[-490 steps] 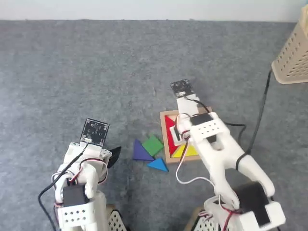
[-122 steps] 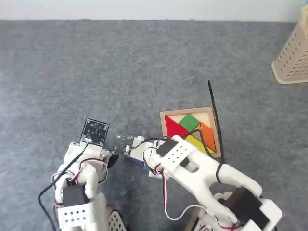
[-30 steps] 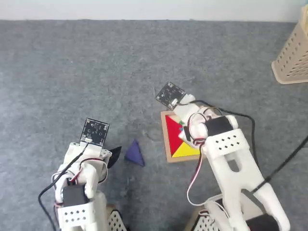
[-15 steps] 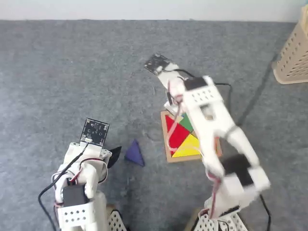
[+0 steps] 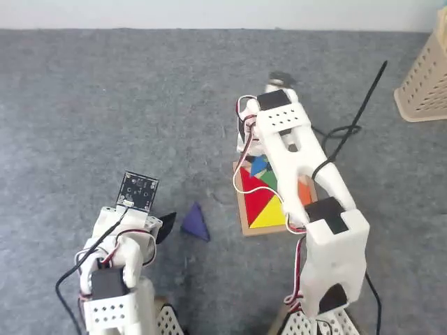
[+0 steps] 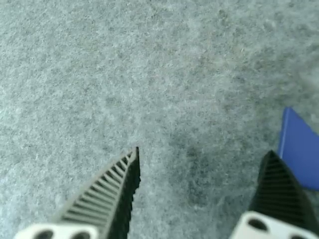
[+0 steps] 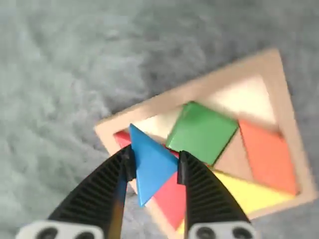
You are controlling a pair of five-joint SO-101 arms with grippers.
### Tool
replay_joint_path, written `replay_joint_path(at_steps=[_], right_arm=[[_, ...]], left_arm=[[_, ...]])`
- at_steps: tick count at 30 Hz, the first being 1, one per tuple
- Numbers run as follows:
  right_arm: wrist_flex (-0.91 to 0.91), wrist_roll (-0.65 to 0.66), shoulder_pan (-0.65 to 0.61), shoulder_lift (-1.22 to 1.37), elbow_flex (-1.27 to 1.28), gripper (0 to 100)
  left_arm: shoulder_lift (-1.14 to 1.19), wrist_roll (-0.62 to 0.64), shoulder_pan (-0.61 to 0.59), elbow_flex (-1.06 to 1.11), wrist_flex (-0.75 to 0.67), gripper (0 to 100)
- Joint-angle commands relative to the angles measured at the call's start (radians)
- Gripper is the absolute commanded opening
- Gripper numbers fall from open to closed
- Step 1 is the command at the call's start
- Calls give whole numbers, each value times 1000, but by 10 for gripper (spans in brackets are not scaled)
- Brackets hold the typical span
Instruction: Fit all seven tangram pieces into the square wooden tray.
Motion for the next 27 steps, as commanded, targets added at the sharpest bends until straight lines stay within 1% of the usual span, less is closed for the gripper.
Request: replay_joint_path(at_steps=[1, 4, 10, 16, 23, 27], right_arm=[[35, -126, 13, 5, -35, 54], [48, -181, 16, 30, -35, 54], [39, -224, 12, 42, -35, 58], [38, -176, 1, 38, -41, 61], [42, -140, -12, 41, -41, 182], [45, -138, -36, 36, -41, 188]], left_arm=[[-15, -2, 3, -5, 5, 353], [-15, -2, 3, -5, 5, 353], [-15, -2, 3, -5, 5, 353], [-15, -2, 3, -5, 5, 353], [-15, -2, 3, -5, 5, 353], [-15, -2, 3, -5, 5, 353]])
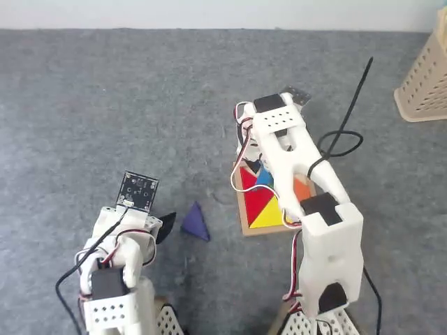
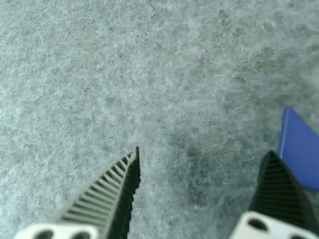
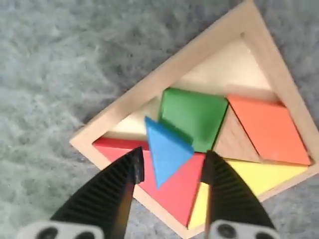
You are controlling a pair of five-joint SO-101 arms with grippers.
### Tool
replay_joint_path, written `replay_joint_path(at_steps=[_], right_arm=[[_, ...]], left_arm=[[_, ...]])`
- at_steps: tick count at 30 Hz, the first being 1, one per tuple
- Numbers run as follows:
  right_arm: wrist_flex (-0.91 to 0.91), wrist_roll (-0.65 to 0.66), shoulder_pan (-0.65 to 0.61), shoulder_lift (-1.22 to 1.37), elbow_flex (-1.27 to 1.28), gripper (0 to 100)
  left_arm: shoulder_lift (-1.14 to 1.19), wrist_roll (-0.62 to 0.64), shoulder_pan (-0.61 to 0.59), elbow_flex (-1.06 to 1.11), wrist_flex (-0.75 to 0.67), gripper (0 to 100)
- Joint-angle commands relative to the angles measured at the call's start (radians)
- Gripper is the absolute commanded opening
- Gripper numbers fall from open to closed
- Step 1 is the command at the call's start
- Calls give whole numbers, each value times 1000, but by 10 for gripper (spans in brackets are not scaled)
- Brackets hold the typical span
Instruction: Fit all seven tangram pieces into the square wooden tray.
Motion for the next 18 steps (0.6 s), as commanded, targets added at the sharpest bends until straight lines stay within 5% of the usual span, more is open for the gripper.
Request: replay_joint_path(at_steps=[1, 4, 8, 14, 18], right_arm=[[15, 18, -25, -25, -41, 188], [18, 41, -27, -33, -41, 179], [13, 229, -35, -127, -41, 0], [-38, 402, -18, -320, 86, 6], [-199, 706, -16, -406, 293, 6]], left_arm=[[-15, -2, 3, -5, 5, 353], [-15, -2, 3, -5, 5, 353], [-15, -2, 3, -5, 5, 353], [-15, -2, 3, -5, 5, 353], [-15, -2, 3, -5, 5, 353]])
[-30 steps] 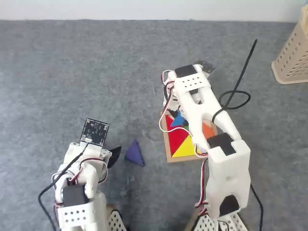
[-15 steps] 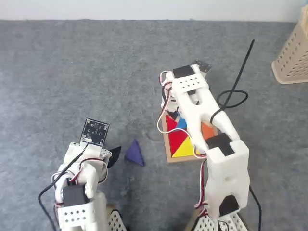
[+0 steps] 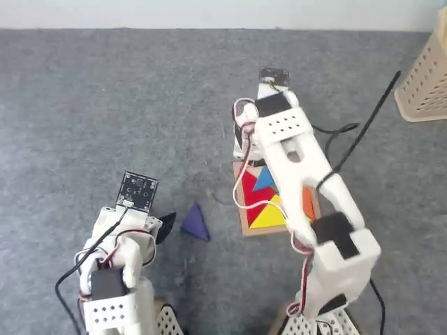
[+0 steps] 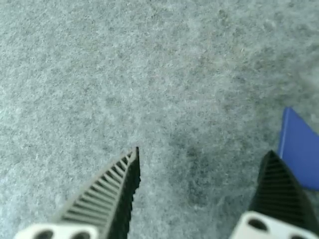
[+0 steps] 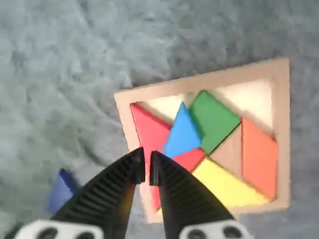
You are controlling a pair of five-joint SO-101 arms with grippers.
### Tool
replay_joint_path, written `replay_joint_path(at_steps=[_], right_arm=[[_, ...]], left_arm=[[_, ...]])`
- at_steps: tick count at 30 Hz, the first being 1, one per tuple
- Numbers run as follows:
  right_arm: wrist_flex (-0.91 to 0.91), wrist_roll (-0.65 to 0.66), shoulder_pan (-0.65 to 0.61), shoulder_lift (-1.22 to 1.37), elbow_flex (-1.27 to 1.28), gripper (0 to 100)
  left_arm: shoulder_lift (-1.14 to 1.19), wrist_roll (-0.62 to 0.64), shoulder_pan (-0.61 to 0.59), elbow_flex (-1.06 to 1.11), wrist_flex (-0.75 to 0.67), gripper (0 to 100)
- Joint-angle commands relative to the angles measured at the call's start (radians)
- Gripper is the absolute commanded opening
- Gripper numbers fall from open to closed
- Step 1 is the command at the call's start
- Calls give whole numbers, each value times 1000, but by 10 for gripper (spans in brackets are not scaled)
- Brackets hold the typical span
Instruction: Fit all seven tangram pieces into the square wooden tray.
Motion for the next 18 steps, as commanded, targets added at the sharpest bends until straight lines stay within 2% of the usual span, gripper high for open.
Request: replay_joint_path(at_steps=[1, 6, 9, 13, 18], right_arm=[[-163, 290, 13, -136, 160, 6], [-478, 528, 24, -277, 477, 6], [-584, 618, 21, -401, 658, 6], [-550, 641, 24, -512, 740, 6], [-503, 637, 31, -503, 741, 6]], left_arm=[[-15, -2, 3, -5, 5, 353], [-15, -2, 3, -5, 5, 353], [-15, -2, 3, -5, 5, 353], [-15, -2, 3, -5, 5, 353], [-15, -2, 3, -5, 5, 353]])
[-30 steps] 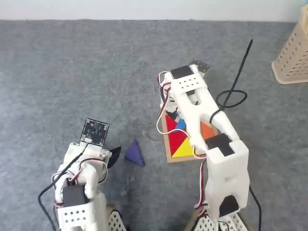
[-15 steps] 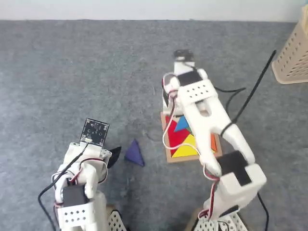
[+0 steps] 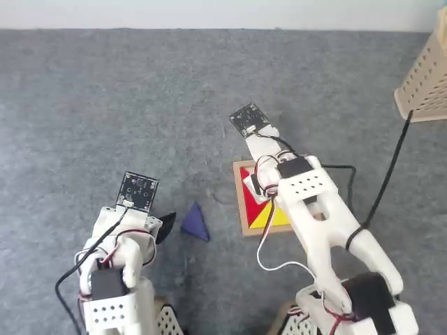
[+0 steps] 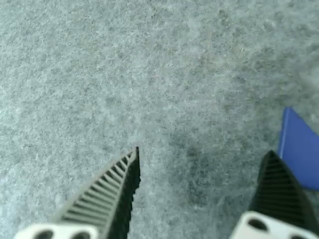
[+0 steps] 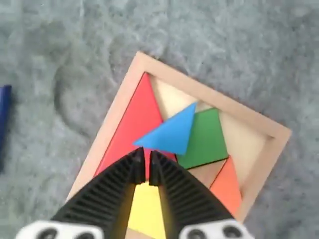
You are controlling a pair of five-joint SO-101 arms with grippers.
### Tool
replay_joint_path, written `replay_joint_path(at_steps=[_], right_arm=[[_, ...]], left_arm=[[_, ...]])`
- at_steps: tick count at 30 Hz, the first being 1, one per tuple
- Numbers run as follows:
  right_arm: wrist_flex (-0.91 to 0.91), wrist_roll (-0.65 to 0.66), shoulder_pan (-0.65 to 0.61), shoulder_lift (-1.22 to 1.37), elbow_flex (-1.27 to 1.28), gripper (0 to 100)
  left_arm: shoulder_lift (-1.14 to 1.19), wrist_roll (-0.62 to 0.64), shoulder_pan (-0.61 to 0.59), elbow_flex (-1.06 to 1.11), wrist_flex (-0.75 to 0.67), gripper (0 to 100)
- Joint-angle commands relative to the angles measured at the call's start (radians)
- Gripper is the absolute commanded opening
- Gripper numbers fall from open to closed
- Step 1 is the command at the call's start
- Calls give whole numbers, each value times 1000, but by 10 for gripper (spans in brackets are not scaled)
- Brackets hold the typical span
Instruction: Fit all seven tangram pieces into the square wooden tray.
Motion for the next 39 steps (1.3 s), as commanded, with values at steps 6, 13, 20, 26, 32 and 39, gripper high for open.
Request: replay_joint_path(at_steps=[6, 13, 20, 26, 32, 39], right_arm=[[15, 9, 18, 77, -58, 6], [15, -29, 22, 182, -118, 6], [-71, -29, 22, 220, -140, 6], [-105, -32, 18, 292, -206, 6], [-105, -112, 15, 314, -262, 6], [-104, -126, 15, 232, -256, 6]], left_arm=[[-15, -2, 3, -5, 5, 353], [-15, -2, 3, -5, 5, 353], [-15, -2, 3, -5, 5, 353], [-15, -2, 3, -5, 5, 353], [-15, -2, 3, -5, 5, 353], [-15, -2, 3, -5, 5, 353]])
